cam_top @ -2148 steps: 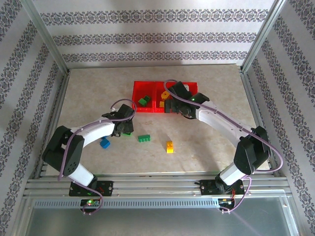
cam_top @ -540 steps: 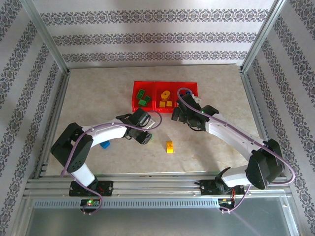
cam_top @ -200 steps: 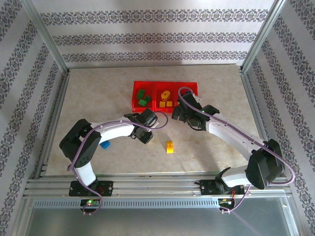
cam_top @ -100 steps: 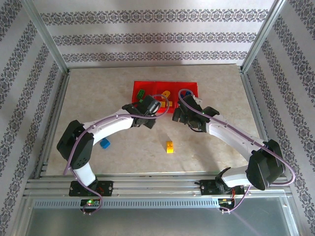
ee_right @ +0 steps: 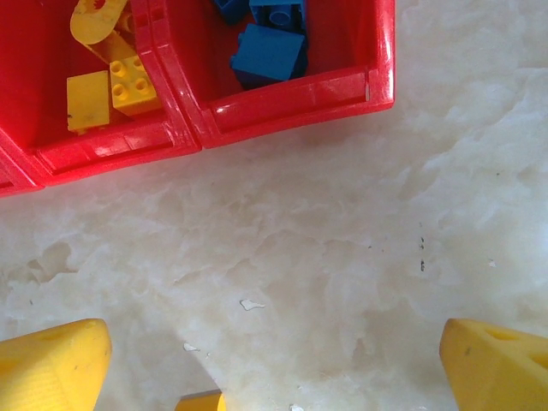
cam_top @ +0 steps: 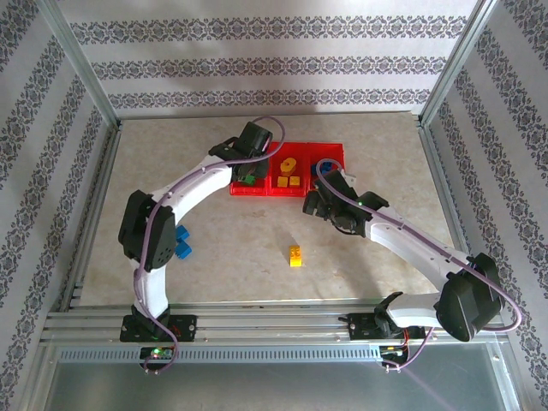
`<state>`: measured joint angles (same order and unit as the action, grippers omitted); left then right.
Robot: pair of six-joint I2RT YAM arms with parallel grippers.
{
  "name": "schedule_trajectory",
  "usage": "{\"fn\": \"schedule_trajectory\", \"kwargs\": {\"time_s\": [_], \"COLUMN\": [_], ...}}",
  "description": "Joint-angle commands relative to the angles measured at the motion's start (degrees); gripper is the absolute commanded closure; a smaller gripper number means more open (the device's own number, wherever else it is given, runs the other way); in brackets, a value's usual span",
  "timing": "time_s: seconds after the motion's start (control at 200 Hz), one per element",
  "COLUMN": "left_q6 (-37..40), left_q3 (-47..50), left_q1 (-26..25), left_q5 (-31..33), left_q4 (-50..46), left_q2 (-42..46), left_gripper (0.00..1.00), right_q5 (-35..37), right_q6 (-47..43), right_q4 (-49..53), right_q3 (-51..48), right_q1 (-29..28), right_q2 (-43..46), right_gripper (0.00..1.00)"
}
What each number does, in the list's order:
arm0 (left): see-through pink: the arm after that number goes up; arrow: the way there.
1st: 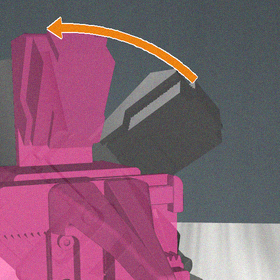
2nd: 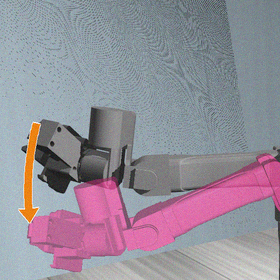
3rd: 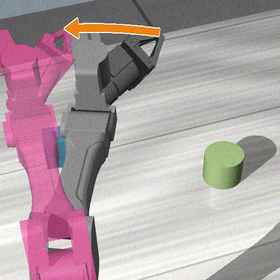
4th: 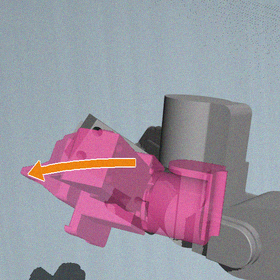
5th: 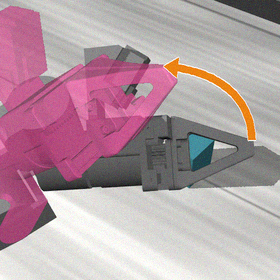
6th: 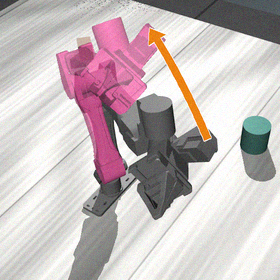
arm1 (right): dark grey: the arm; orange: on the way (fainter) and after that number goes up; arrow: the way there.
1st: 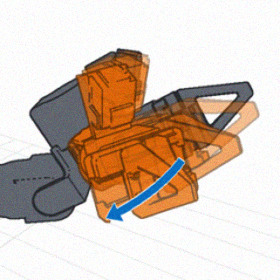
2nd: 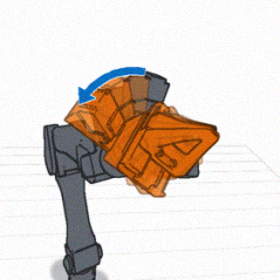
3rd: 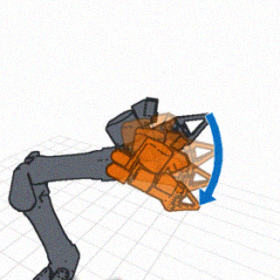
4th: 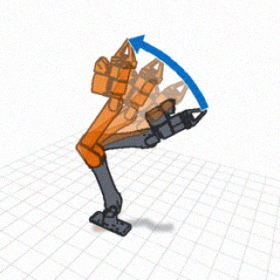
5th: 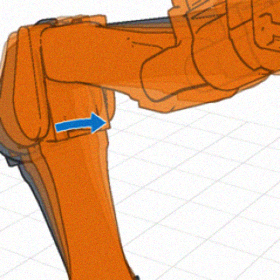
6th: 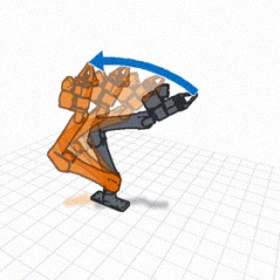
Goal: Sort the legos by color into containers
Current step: Place the lego in the container.
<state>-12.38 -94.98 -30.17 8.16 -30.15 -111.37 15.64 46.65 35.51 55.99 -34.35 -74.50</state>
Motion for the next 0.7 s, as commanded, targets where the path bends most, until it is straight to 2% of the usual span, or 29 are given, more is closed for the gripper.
{"fn": "schedule_trajectory", "kwargs": {"time_s": [0.0, 0.335, 0.695], "left_q6": [-3.5, -6.8, -8.7], "left_q3": [-3.8, -9.4, -13.5], "left_q1": [2.1, 4.6, 5.3], "left_q5": [0.1, -1.4, -3.3], "left_q4": [-3.6, -3.8, -2.7], "left_q2": [-3.2, -10.1, -15.3], "left_gripper": [0.72, 0.71, 0.67], "right_q5": [0.7, -0.1, -0.7], "right_q6": [1.1, 2.8, 6.5], "right_q4": [0.0, 1.3, 2.7], "right_q3": [-1.1, -3.1, -4.9], "right_q1": [-1.0, -3.8, -11.5], "right_q2": [1.1, 0.1, -1.8], "right_gripper": [0.02, 0.02, 0.02]}}
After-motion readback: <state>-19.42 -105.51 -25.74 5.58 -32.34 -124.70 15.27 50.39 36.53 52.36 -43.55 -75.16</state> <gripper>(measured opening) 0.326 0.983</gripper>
